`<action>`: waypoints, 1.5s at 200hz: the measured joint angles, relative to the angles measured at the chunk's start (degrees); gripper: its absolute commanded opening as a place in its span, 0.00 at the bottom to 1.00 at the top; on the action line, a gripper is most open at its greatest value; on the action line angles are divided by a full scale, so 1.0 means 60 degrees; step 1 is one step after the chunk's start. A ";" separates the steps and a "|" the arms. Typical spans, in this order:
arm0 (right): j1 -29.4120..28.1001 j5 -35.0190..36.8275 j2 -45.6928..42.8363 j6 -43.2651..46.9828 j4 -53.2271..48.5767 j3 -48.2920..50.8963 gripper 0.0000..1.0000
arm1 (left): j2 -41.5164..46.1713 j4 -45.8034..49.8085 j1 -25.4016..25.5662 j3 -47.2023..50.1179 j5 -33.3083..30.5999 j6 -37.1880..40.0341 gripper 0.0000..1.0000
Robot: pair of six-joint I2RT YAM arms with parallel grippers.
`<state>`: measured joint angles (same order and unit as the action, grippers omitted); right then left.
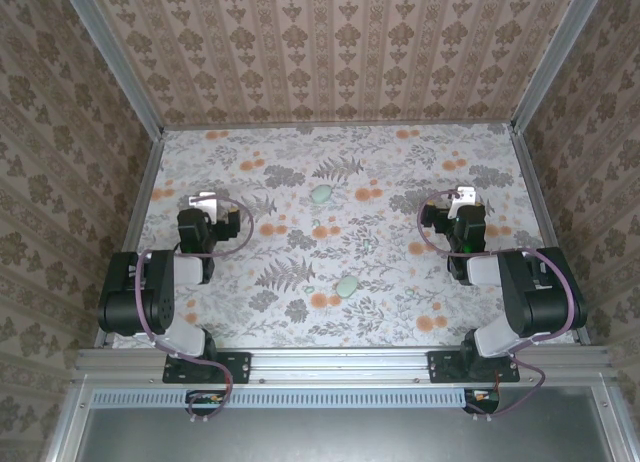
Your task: Insert the wireless bluetooth earbuds into the charging case
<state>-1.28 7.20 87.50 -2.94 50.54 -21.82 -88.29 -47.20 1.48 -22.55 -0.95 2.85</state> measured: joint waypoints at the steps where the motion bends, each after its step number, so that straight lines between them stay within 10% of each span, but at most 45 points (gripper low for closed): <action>1: 0.0000 0.0000 0.0000 0.0000 0.0000 0.0000 1.00 | 0.0000 0.0004 0.0000 0.0000 0.0000 0.0000 1.00; 124: 0.0000 0.0025 -0.0022 -0.0011 -0.0317 -0.0098 1.00 | 0.0000 0.0004 -0.0120 0.0000 0.0146 -0.0004 1.00; 204: -0.0255 -0.0375 -0.2149 -0.0382 -0.6379 -0.3013 1.00 | 0.2051 0.2754 0.0087 -0.1016 0.0634 -0.0106 1.00; 300: -0.6612 -0.0495 -0.3038 -0.0488 -1.2367 -0.4666 1.00 | 0.4659 0.7719 0.2098 -0.2510 0.1220 -0.0758 1.00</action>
<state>-40.95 4.23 69.28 -5.87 -23.66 -49.82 -60.34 -0.89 14.06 -37.60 6.37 -1.69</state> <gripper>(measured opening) 0.999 0.997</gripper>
